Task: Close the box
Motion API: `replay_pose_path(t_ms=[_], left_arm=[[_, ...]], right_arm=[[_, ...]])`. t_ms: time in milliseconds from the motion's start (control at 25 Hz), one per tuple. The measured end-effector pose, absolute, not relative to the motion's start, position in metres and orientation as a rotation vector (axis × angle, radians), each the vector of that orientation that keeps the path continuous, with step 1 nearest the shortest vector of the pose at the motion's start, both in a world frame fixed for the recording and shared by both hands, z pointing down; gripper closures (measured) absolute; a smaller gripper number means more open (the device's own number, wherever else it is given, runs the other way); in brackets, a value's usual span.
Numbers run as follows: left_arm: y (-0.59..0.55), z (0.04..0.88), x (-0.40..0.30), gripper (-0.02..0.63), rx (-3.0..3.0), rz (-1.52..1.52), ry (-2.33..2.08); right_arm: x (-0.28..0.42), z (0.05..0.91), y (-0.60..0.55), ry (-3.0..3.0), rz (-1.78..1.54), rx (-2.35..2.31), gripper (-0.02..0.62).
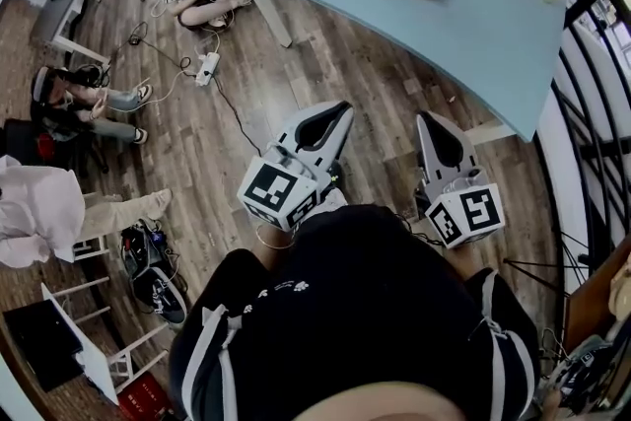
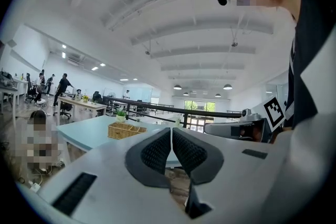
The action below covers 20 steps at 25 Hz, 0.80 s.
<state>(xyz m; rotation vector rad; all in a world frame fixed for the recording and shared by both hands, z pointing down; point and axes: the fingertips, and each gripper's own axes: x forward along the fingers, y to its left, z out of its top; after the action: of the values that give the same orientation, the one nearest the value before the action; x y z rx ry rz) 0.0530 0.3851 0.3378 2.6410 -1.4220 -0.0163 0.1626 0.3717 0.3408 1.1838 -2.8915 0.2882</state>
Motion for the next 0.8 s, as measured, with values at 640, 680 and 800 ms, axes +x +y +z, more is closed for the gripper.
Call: replay_pose_path(t_ms=[640,680,800], left_arm=[[0.320,0.344,-0.035,0.586,2.647,-0.039,-1.371],[0.317,0.345,-0.039,0.586,2.649,-0.037,-1.363],[0.309,0.343,-0.049,0.586,2.663,-0.037,-1.335]], right_arm=[[0.080,0.341,0.311,-2.849,0.285,1.236,0.595],[0.077,0.341,0.309,-2.844,0.289,1.246,0.594],[0.067,0.340,0.303,-2.831,0.296,1.278,0.594]])
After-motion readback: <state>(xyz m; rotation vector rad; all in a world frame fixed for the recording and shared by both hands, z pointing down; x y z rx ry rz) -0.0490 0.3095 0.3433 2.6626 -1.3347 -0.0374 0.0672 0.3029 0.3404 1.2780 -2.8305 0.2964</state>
